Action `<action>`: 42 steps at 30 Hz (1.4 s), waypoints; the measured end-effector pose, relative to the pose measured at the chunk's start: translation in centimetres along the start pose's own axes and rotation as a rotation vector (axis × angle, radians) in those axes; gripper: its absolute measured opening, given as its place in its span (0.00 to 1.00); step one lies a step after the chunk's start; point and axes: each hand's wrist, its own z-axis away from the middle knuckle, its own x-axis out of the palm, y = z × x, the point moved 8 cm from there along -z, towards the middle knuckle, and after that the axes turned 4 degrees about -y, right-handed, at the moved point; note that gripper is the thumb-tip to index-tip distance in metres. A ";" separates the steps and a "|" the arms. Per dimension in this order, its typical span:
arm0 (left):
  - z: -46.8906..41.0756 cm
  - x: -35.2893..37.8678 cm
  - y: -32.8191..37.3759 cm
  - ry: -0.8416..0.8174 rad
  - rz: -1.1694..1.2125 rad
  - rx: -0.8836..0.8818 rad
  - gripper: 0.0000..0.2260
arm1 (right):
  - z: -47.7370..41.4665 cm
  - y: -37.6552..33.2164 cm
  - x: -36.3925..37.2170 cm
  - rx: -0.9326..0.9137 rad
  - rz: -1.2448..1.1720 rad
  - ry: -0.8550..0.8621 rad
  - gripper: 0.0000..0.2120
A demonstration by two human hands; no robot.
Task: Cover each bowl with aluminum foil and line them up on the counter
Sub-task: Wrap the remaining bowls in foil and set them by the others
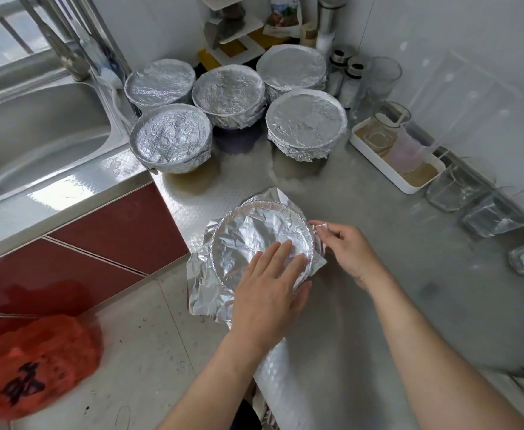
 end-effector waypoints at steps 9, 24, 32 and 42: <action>0.0 -0.7 0.7 0.091 0.027 0.086 0.14 | 3.1 2.7 4.4 0.095 -0.536 0.397 0.13; -0.7 -3.9 -7.8 0.158 0.252 -0.462 0.21 | 0.4 -0.6 3.2 0.090 -0.427 0.324 0.22; -0.4 -3.0 -8.5 0.179 0.356 -0.521 0.23 | 1.3 -1.3 4.7 0.059 -0.164 0.339 0.19; -0.5 -3.3 -7.8 0.064 0.443 -0.328 0.25 | 7.3 0.7 5.6 0.105 -0.232 0.535 0.12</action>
